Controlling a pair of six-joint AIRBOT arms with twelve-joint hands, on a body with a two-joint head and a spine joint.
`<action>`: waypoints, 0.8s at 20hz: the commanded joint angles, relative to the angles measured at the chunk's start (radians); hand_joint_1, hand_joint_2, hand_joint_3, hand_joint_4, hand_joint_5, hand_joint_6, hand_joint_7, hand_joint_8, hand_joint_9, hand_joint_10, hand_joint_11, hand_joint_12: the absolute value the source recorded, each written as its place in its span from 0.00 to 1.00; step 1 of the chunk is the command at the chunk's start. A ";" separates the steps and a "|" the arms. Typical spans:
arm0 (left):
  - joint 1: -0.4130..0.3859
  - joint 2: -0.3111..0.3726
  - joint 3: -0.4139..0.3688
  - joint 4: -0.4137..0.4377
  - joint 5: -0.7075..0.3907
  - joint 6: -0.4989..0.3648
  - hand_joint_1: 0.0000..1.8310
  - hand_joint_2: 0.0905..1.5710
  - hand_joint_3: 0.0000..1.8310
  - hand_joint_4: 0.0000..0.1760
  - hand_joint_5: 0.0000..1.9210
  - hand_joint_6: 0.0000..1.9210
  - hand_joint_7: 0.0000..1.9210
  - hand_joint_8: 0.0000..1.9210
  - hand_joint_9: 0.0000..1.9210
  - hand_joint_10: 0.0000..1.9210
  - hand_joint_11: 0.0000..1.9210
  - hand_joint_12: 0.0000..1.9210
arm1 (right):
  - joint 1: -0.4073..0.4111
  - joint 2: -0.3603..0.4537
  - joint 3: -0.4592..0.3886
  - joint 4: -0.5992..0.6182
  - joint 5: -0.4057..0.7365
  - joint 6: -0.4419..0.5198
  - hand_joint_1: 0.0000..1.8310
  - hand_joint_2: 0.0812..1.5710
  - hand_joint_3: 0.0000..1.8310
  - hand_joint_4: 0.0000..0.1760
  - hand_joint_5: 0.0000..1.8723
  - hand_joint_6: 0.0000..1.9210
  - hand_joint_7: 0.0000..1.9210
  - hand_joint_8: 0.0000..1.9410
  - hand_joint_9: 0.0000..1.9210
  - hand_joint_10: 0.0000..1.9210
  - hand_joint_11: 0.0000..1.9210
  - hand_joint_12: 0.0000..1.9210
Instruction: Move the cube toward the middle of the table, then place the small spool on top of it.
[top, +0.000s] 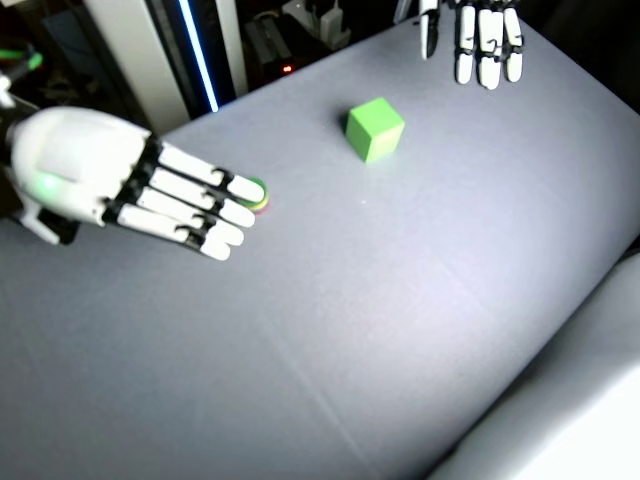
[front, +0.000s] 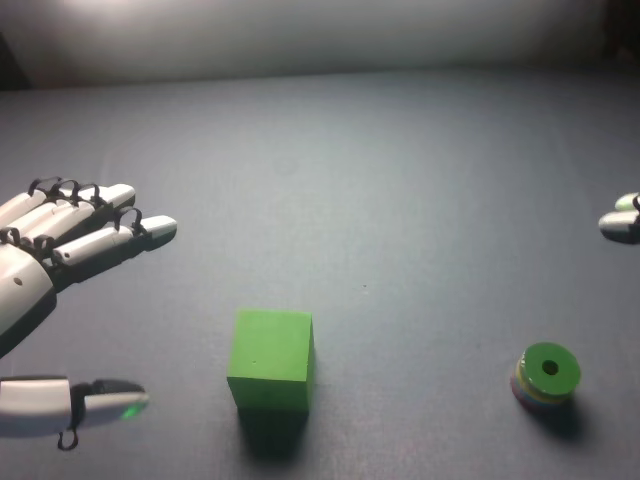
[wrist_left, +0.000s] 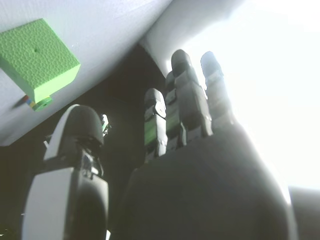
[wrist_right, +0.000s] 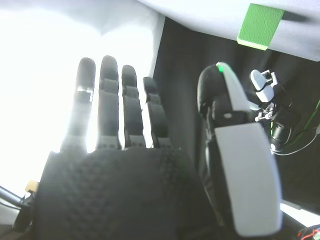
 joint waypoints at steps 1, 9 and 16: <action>-0.008 0.003 0.003 0.002 -0.121 -0.005 0.34 0.55 0.00 0.98 0.11 0.00 0.04 0.00 0.06 0.01 0.00 0.29 | 0.012 0.001 0.004 0.013 0.119 0.009 0.37 0.86 0.00 0.00 0.27 0.00 0.23 0.00 0.26 0.01 0.18 0.34; -0.173 -0.090 0.062 0.156 0.063 -0.039 0.34 0.52 0.00 1.00 0.07 0.00 0.03 0.00 0.07 0.00 0.00 0.28 | 0.015 0.001 0.005 0.013 0.119 0.009 0.37 0.86 0.00 0.00 0.28 0.00 0.25 0.00 0.30 0.00 0.23 0.30; -0.286 -0.204 0.133 0.235 0.226 -0.048 0.34 0.50 0.00 0.99 0.11 0.01 0.03 0.00 0.15 0.01 0.01 0.47 | 0.019 0.002 0.008 0.009 0.119 0.009 0.38 0.87 0.00 0.00 0.28 0.00 0.25 0.00 0.27 0.00 0.19 0.33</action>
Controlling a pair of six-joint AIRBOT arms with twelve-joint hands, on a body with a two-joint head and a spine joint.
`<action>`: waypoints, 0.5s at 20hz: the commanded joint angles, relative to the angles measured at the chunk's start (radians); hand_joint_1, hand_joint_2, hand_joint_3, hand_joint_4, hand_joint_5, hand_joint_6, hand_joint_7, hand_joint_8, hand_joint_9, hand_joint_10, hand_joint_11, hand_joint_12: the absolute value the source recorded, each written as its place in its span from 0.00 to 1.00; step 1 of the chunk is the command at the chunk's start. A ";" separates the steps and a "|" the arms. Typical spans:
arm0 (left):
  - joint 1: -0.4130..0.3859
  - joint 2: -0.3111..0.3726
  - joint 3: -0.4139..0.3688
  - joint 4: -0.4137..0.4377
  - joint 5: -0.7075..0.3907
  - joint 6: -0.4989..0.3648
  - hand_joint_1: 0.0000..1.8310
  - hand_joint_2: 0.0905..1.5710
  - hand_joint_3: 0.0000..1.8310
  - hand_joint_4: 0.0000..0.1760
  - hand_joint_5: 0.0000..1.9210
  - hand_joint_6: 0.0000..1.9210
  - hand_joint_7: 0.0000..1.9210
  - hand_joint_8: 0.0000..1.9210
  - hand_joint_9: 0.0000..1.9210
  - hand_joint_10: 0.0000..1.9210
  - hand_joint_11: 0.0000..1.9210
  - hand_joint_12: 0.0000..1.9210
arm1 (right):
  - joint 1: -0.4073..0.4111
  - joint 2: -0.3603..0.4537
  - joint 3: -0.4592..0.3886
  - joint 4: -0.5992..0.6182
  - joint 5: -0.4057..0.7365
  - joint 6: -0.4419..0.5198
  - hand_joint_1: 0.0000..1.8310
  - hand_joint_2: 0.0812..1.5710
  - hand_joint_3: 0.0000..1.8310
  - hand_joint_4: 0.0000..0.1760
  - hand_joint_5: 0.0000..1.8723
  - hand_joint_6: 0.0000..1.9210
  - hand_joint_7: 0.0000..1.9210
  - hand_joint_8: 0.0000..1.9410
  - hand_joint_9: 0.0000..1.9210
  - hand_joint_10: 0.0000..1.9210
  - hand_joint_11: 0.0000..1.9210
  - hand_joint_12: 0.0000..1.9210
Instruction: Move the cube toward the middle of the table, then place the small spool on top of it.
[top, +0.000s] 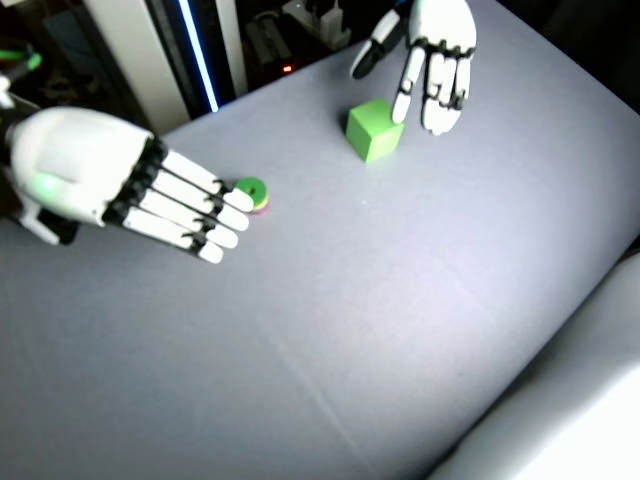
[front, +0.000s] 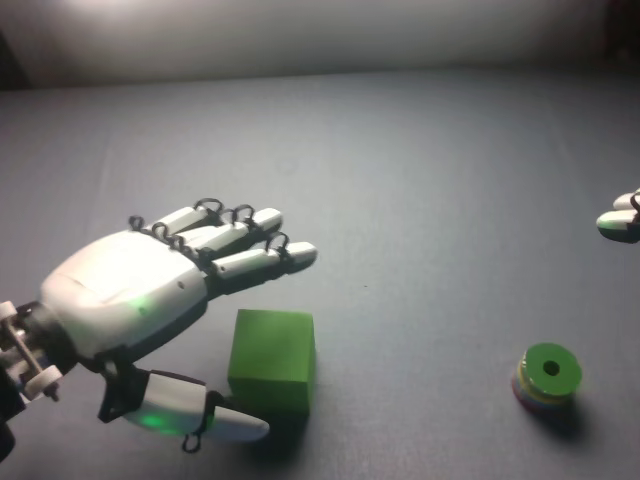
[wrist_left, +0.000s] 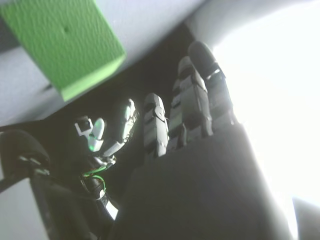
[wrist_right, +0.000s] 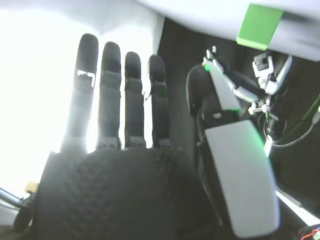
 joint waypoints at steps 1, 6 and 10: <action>-0.014 -0.007 0.004 0.015 -0.083 -0.002 0.34 0.50 0.00 1.00 0.12 0.00 0.04 0.00 0.17 0.01 0.01 0.49 | 0.010 0.002 0.004 0.014 0.119 0.003 0.37 0.87 0.00 0.00 0.28 0.00 0.25 0.00 0.28 0.00 0.19 0.33; -0.033 -0.026 0.015 0.016 -0.025 0.037 0.38 0.51 0.00 0.89 0.16 0.00 0.12 0.00 0.23 0.01 0.00 0.57 | 0.010 0.002 0.004 0.013 0.119 0.003 0.36 0.87 0.00 0.00 0.28 0.00 0.25 0.00 0.26 0.00 0.17 0.33; -0.038 -0.042 0.028 -0.007 0.014 0.067 0.45 0.55 0.00 0.43 0.29 0.00 0.31 0.01 0.43 0.06 0.21 0.67 | 0.010 0.003 0.004 0.012 0.119 0.003 0.38 0.87 0.00 0.00 0.28 0.00 0.25 0.00 0.27 0.00 0.18 0.33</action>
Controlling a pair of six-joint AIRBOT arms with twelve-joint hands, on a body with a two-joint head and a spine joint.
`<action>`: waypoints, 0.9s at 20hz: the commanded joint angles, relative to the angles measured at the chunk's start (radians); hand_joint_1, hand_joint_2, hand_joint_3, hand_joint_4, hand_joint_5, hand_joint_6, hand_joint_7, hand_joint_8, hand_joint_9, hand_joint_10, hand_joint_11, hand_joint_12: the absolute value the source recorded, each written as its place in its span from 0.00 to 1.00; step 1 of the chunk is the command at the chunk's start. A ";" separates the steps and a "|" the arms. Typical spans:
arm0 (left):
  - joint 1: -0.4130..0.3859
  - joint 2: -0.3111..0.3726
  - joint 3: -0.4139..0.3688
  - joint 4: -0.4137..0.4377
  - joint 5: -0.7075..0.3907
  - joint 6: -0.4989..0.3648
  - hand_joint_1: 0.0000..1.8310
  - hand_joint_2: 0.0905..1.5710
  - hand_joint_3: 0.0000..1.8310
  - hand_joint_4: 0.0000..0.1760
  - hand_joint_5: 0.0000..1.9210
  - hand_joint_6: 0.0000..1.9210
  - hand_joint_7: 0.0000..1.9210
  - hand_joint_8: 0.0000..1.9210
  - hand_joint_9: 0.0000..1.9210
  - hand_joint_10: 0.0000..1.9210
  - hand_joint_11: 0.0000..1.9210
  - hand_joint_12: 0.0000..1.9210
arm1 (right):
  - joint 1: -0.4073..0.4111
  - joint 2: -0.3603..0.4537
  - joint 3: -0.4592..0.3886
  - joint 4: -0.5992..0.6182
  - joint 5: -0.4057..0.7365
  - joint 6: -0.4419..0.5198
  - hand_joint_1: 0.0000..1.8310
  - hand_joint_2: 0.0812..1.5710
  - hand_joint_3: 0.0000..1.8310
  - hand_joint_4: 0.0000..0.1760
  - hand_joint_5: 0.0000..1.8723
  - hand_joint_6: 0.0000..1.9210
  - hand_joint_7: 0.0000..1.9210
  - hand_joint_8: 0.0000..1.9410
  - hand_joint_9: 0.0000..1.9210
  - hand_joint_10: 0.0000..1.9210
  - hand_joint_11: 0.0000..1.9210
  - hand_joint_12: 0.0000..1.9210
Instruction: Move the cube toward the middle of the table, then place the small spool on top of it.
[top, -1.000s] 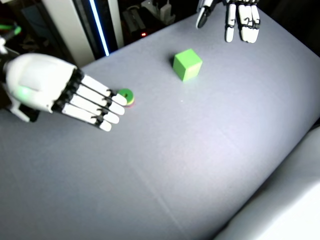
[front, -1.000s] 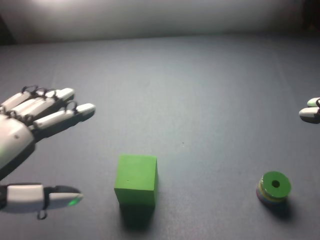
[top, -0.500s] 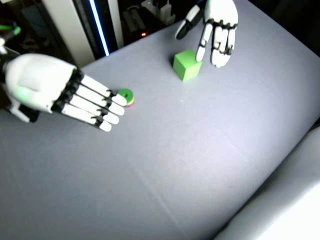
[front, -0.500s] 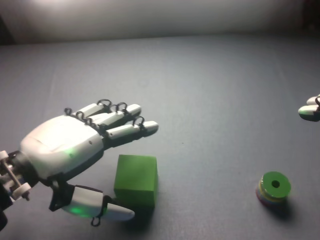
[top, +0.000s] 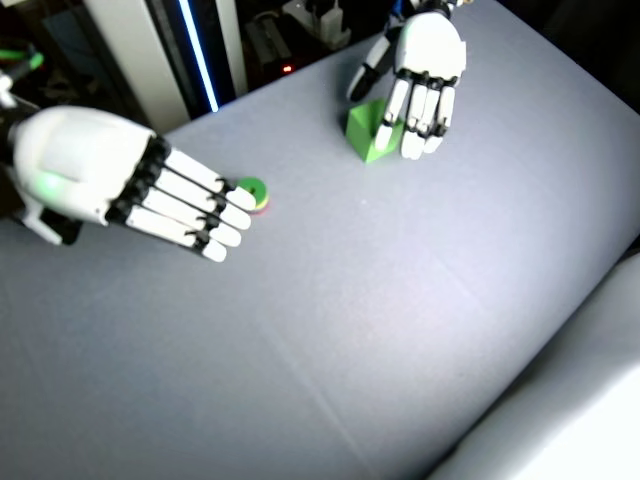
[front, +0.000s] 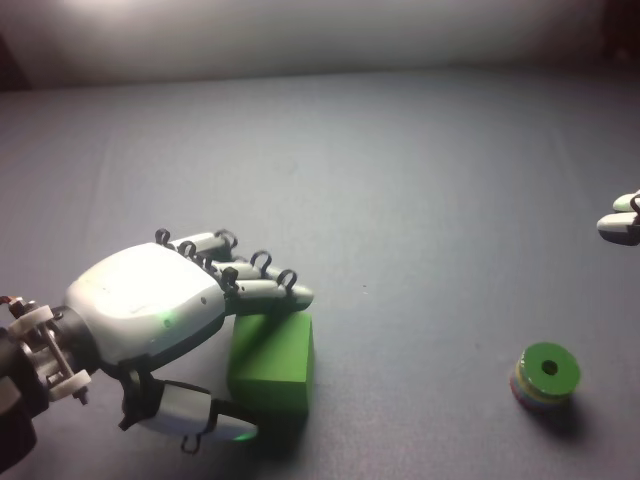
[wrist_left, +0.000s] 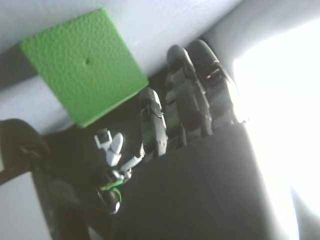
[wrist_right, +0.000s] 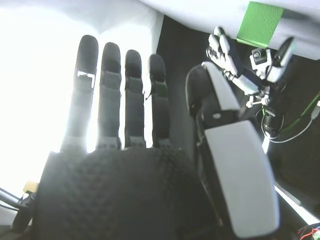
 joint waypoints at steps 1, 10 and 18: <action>-0.015 -0.005 0.003 0.006 -0.090 0.001 0.49 0.58 0.00 0.04 0.36 0.01 0.41 0.02 0.32 0.59 0.25 0.86 | 0.010 0.003 0.004 0.014 0.119 0.003 0.38 0.87 0.00 0.00 0.27 0.00 0.24 0.00 0.27 0.00 0.19 0.33; -0.053 -0.018 0.036 0.000 -0.128 -0.044 0.69 0.71 0.00 0.00 0.48 0.42 0.49 0.67 0.52 0.56 0.49 0.77 | 0.010 0.003 0.005 0.014 0.119 0.003 0.43 0.86 0.00 0.00 0.29 0.00 0.26 0.00 0.27 0.00 0.19 0.29; -0.254 -0.116 0.197 0.005 -0.018 -0.069 0.68 0.72 0.00 0.00 0.50 0.39 0.47 0.71 0.45 0.58 0.34 0.84 | 0.010 0.002 0.008 0.014 0.118 0.003 0.41 0.86 0.00 0.00 0.29 0.00 0.26 0.00 0.28 0.00 0.20 0.30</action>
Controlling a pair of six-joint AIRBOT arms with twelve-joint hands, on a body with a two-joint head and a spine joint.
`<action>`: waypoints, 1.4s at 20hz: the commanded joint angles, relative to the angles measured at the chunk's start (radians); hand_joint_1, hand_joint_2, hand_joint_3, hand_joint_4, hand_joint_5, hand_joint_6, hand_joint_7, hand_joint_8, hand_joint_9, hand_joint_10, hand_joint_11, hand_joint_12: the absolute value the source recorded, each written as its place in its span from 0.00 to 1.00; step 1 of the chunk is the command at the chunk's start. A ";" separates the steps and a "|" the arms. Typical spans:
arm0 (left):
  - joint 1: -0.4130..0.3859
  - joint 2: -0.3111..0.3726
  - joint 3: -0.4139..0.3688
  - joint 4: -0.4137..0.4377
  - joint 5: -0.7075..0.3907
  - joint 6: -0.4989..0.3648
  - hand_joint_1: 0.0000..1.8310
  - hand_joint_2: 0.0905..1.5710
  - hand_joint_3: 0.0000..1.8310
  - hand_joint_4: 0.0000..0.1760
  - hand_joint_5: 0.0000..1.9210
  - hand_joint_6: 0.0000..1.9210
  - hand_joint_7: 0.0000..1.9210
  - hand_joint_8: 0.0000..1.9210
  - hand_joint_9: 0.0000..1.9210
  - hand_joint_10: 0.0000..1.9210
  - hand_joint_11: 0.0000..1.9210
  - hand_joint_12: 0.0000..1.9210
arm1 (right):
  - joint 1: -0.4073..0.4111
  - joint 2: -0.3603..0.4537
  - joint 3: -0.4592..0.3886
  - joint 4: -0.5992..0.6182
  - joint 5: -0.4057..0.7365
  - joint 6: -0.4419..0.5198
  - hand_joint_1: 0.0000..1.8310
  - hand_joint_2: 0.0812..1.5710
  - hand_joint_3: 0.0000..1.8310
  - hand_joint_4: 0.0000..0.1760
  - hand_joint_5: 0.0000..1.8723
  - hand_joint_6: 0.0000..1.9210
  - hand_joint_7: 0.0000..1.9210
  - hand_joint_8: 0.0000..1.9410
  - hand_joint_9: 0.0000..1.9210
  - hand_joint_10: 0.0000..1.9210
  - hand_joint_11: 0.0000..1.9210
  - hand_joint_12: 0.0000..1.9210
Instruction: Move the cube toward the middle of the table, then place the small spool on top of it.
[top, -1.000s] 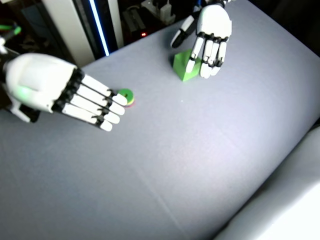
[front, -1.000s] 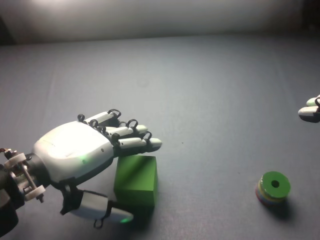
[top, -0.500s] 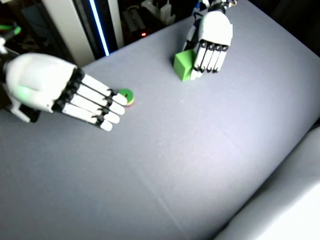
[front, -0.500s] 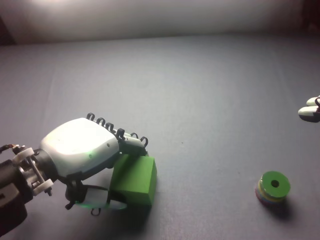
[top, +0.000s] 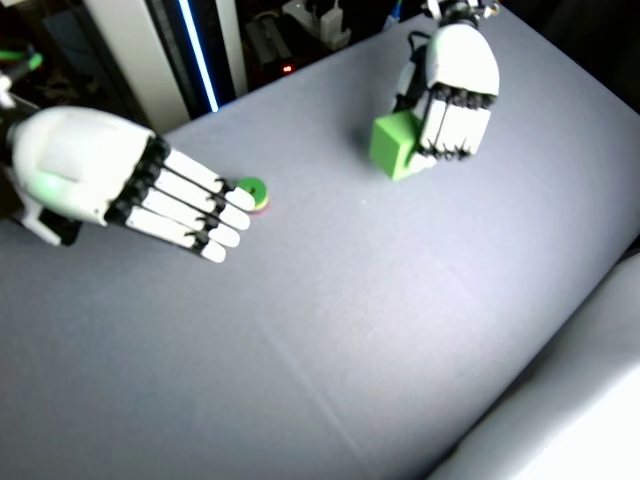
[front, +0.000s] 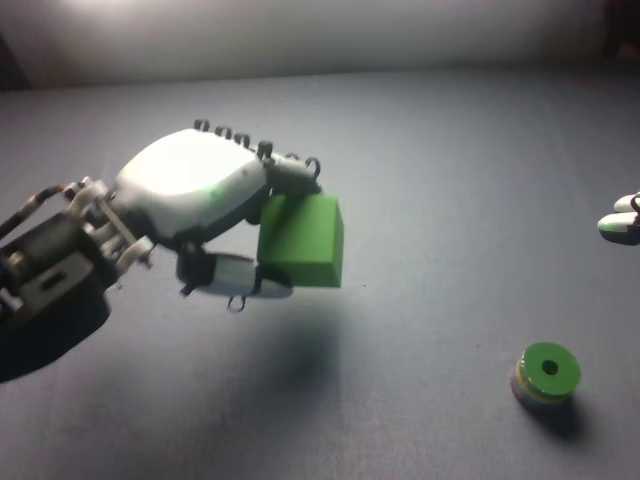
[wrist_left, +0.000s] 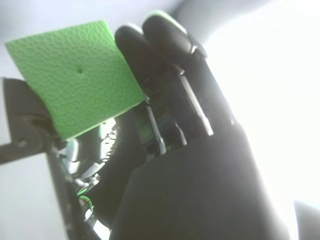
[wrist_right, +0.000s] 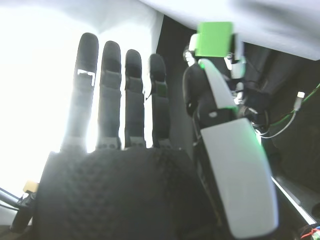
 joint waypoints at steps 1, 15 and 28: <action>-0.023 -0.007 0.013 0.003 -0.081 -0.001 0.69 0.72 0.00 0.00 0.50 0.37 0.47 0.71 0.44 0.60 0.34 0.84 | 0.010 0.002 0.005 0.017 0.117 0.003 0.41 0.86 0.00 0.00 0.29 0.00 0.26 0.00 0.28 0.00 0.20 0.30; -0.110 -0.174 0.190 0.007 0.074 -0.052 0.61 0.68 0.00 0.00 0.53 0.46 0.45 0.39 0.44 0.43 0.33 0.78 | 0.035 -0.011 0.018 -0.008 0.098 0.003 0.44 0.86 0.00 0.00 0.29 0.00 0.26 0.00 0.30 0.01 0.23 0.33; -0.094 -0.158 0.174 0.012 0.065 -0.043 0.47 0.56 0.00 1.00 0.00 0.00 0.00 0.00 0.03 0.00 0.00 0.25 | 0.044 -0.012 0.021 -0.029 0.097 0.014 0.41 0.85 0.00 0.00 0.28 0.00 0.26 0.00 0.29 0.00 0.21 0.31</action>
